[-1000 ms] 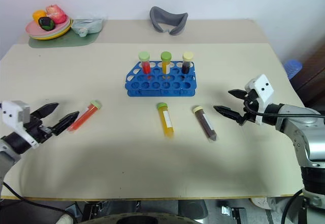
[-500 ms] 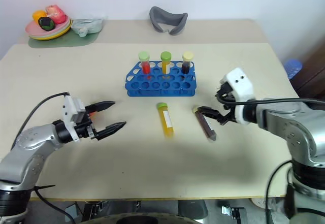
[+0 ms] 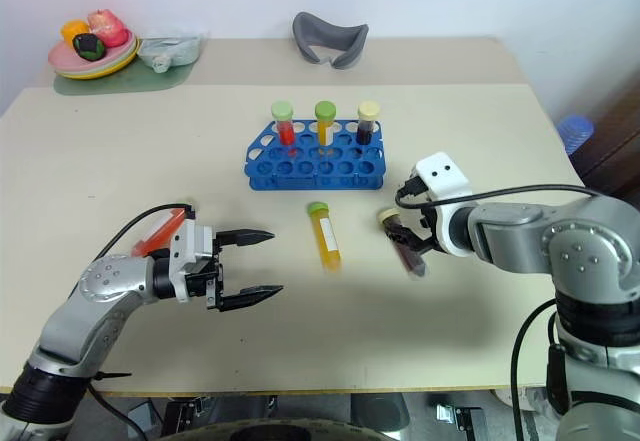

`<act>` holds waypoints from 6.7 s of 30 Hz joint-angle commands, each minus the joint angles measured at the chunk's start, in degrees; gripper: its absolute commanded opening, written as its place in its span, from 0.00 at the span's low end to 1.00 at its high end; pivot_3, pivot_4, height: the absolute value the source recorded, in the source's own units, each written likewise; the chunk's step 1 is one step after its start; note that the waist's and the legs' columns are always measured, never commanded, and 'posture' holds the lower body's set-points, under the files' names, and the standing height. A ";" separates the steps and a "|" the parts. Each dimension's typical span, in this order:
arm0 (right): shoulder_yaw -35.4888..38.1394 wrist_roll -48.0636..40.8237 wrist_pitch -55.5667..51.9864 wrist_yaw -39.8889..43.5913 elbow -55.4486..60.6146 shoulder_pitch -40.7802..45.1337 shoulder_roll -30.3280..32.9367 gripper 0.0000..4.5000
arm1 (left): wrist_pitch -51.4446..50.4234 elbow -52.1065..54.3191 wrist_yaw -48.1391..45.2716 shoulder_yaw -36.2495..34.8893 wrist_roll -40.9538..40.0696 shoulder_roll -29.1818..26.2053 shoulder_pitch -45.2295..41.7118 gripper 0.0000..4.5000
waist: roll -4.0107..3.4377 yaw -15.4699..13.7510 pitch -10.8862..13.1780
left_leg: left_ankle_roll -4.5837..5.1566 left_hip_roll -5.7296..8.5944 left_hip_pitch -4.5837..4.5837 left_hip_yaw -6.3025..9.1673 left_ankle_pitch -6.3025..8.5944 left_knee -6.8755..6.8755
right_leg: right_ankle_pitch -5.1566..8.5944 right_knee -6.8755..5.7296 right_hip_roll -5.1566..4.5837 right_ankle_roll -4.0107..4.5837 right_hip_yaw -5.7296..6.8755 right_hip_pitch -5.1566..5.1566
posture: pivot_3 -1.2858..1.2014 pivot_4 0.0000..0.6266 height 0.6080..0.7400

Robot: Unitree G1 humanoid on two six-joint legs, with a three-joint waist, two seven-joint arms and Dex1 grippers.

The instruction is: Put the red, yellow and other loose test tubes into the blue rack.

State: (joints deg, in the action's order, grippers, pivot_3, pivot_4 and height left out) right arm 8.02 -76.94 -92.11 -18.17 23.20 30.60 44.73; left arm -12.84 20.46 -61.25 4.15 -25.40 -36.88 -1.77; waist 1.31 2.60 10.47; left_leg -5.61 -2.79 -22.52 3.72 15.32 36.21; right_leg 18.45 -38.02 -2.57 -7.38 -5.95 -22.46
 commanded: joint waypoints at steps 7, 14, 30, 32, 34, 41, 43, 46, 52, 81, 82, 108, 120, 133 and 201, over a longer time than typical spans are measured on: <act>-19.88 -36.06 20.49 -33.04 -5.23 3.39 12.09 0.99 | 2.43 0.51 -0.58 0.91 1.18 0.26 0.20 1.00 | -0.01 0.05 0.01 | 0.05 0.00 -0.11 0.00 0.03 0.03 | 0.00 0.03 -0.03 0.00 0.00 -0.06 | 0.52 0.24 1.00; -26.17 -36.06 25.21 -36.29 -5.75 4.50 11.47 0.99 | 1.36 2.21 1.09 1.61 1.31 0.81 0.33 1.00 | -0.02 -0.02 0.01 | 0.05 -0.03 -0.11 0.00 0.03 0.03 | 0.00 0.01 0.00 0.00 -0.01 -0.09 | 0.52 0.24 1.00; -28.49 -36.06 23.48 -39.20 -14.35 5.80 7.37 0.99 | 2.56 0.19 1.34 1.63 1.95 0.74 0.26 1.00 | 0.01 0.08 -0.02 | 0.06 -0.04 -0.02 -0.01 0.03 0.03 | 0.01 0.01 0.02 0.02 -0.02 -0.02 | 0.52 0.24 1.00; -28.32 -36.06 23.17 -39.04 -14.62 5.78 7.22 0.99 | 3.05 0.17 1.23 1.44 2.06 0.69 0.90 1.00 | 0.03 0.08 -0.03 | 0.06 -0.04 -0.02 -0.01 0.03 0.03 | 0.01 0.01 0.02 0.02 -0.03 -0.01 | 0.52 0.24 1.00; -28.53 -36.06 22.53 -38.33 -14.85 6.05 7.31 0.87 | 3.46 0.40 1.25 1.27 2.11 0.64 1.65 1.00 | 0.03 0.09 -0.04 | 0.06 -0.04 -0.01 -0.01 0.03 0.03 | 0.01 0.01 0.02 0.02 -0.03 -0.01 | 0.52 0.24 1.00; -28.78 -36.06 21.82 -38.41 -15.07 6.80 6.97 0.48 | 3.26 1.19 1.95 1.30 2.05 0.82 2.09 1.00 | 0.04 0.22 -0.05 | 0.07 -0.10 0.00 -0.01 0.03 0.00 | 0.01 0.01 0.09 0.03 -0.04 -0.04 | 0.52 0.24 1.00; -28.85 -36.06 21.79 -38.60 -15.11 6.90 7.01 0.48 | 3.20 1.14 2.06 1.30 2.01 0.88 1.98 1.00 | 0.04 0.19 -0.05 | 0.07 -0.10 0.00 -0.01 0.04 0.00 | 0.01 0.01 0.08 0.03 -0.04 -0.04 | 0.52 0.24 1.00; -28.83 -36.06 21.85 -38.69 -15.13 6.87 6.86 0.48 | 3.32 0.59 2.05 1.27 2.03 1.00 1.64 1.00 | 0.04 0.19 -0.05 | 0.07 -0.10 0.00 -0.01 0.03 0.01 | 0.02 0.01 0.09 0.04 -0.05 -0.04 | 0.52 0.24 1.00; -29.02 -36.06 21.81 -38.62 -14.56 7.44 6.76 0.18 | 4.05 -0.74 1.80 1.07 2.14 1.21 1.24 1.00 | 0.03 0.21 -0.04 | 0.07 -0.10 0.00 -0.02 0.04 0.00 | 0.02 0.01 0.09 0.04 -0.05 -0.05 | 0.52 0.24 1.00; -18.96 49.50 74.60 16.23 -6.08 -3.68 -18.74 0.18 | 3.47 -4.94 13.26 -9.08 -6.35 14.07 -2.29 1.00 | -0.11 -0.03 0.01 | 0.04 -0.05 -0.84 0.07 0.02 0.22 | -0.01 -0.11 0.02 0.01 0.11 -0.80 | 0.52 0.24 1.00; -18.85 51.57 76.42 16.67 -6.98 -4.10 -20.09 0.18 | 3.16 -4.61 13.65 -9.11 -6.68 14.54 -2.25 1.00 | -0.11 -0.02 0.01 | 0.04 -0.05 -0.85 0.07 0.02 0.23 | -0.01 -0.11 0.01 0.00 0.11 -0.79 | 0.52 0.24 1.00; -10.89 65.48 96.46 25.71 -26.45 -5.37 -37.47 0.18 | -0.48 -2.15 15.75 -7.87 -7.68 14.31 -5.03 1.00 | -0.15 0.16 -0.01 | 0.00 -0.04 -0.79 0.07 -0.01 0.31 | -0.01 -0.25 0.01 0.00 0.11 -0.75 | 0.52 0.24 1.00; -8.58 67.75 102.12 26.76 -33.05 -4.48 -39.34 0.18 | -2.63 -0.42 16.61 -8.03 -8.41 13.75 -5.82 1.00 | -0.16 1.06 -0.02 | -0.03 -0.04 -0.77 0.07 -0.02 0.37 | -0.01 -0.35 0.01 0.00 0.11 -0.73 | 0.52 0.24 1.00; -8.06 67.80 103.20 28.33 -32.31 -5.97 -40.48 0.83 | -3.96 0.28 16.70 -7.99 -8.76 13.44 -6.18 1.00 | -0.17 1.46 -0.02 | -0.02 -0.04 -0.77 0.09 -0.02 0.52 | -0.01 -0.50 0.01 0.00 0.11 -0.72 | 0.52 0.24 1.00; -24.60 -36.06 17.59 -69.47 -36.00 23.25 -32.46 0.98 | 13.67 -19.46 -4.78 -8.83 0.69 1.93 2.95 1.00 | -0.43 2.14 0.09 | 0.24 -0.05 -0.90 0.12 0.13 0.71 | 0.00 -0.55 0.05 0.01 0.09 -0.81 | 0.52 0.24 1.00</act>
State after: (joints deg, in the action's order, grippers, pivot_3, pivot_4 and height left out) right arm -17.58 -112.28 -74.45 -83.83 -12.59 53.53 12.78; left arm -0.80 1.00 -64.92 -4.00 -24.34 -34.81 0.48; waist 0.87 4.74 10.56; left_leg -5.38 -2.84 -23.42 3.84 15.45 36.91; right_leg 18.44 -38.57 -2.52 -7.38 -5.86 -23.27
